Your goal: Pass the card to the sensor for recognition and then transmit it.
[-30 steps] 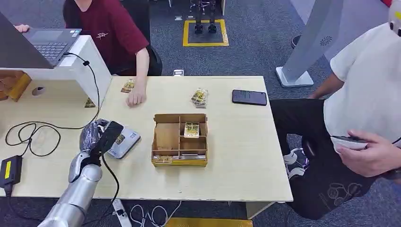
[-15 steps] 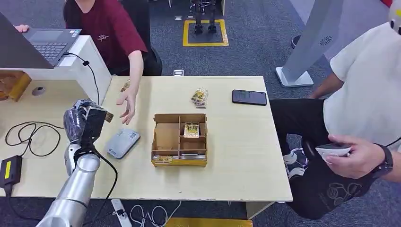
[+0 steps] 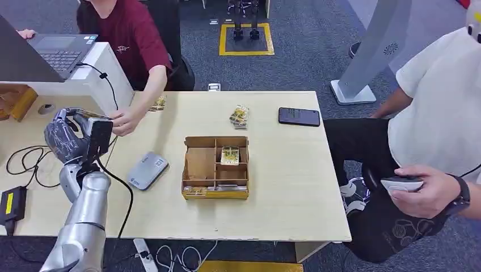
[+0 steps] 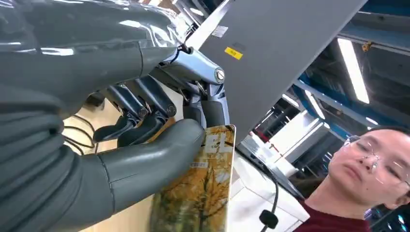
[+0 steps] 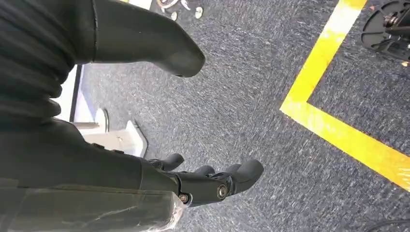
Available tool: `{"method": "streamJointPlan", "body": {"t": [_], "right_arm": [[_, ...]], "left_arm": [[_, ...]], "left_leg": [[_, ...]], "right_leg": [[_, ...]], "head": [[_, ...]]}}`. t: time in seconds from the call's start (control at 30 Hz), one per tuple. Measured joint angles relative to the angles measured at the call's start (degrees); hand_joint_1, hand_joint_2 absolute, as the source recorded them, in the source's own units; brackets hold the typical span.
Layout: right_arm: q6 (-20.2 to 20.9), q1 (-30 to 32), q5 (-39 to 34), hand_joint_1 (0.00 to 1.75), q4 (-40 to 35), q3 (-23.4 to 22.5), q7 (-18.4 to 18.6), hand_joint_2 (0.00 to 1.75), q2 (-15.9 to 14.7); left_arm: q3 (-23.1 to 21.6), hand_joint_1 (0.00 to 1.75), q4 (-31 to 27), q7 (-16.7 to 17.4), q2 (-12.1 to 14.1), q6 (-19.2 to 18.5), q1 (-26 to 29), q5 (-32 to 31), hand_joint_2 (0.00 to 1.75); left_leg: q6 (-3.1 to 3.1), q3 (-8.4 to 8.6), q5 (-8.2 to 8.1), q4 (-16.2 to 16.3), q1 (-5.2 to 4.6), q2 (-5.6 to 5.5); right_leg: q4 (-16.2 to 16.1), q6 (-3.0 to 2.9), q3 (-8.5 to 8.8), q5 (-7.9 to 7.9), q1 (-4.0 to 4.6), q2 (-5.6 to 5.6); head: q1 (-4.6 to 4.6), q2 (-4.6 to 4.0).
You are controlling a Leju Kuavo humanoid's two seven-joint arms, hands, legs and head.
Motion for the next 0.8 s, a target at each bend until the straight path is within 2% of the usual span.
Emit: {"method": "streamJointPlan", "body": {"t": [0.17,0.4,0.43,0.7,0.8], "right_arm": [[0.4,0.0,0.0,0.00,0.0,0.0,0.0,1.75,0.0],[0.4,0.0,0.0,0.00,0.0,0.0,-0.2,1.75,0.0],[0.3,0.0,0.0,0.00,0.0,0.0,-0.2,1.75,0.0],[0.4,0.0,0.0,0.00,0.0,0.0,-0.4,1.75,0.0],[0.4,0.0,-0.1,0.00,0.0,0.0,-0.4,1.75,0.0]], "left_arm": [[2.2,1.75,1.0,-2.7,-1.0,0.0,-0.1,1.0,1.75],[1.5,1.75,2.3,-2.0,-0.6,0.0,0.5,5.7,1.75],[1.1,0.00,2.4,-2.0,-0.4,0.0,0.7,6.2,1.75],[-4.0,0.00,2.4,-2.2,2.1,-0.5,2.9,11.7,1.75],[-5.6,0.00,2.3,-0.2,2.8,-1.9,3.3,12.7,1.75]], "left_leg": [[0.00,0.00,0.00,0.0,0.00,0.00],[0.00,0.00,0.00,0.0,0.00,0.03],[0.00,0.00,0.00,0.0,0.00,0.03],[0.00,0.00,0.00,0.0,0.01,0.02],[0.00,0.00,0.00,0.0,0.00,0.01]], "right_leg": [[0.0,0.00,0.00,0.00,0.00,0.00],[0.0,0.00,-0.01,0.01,0.00,0.02],[0.0,-0.01,-0.01,0.01,0.00,0.02],[0.0,-0.01,-0.01,0.00,0.00,0.01],[0.0,0.00,-0.01,0.01,0.00,0.01]], "head": [[0.02,0.00],[0.00,0.00],[0.02,0.00],[0.02,0.00],[0.00,0.00]]}}
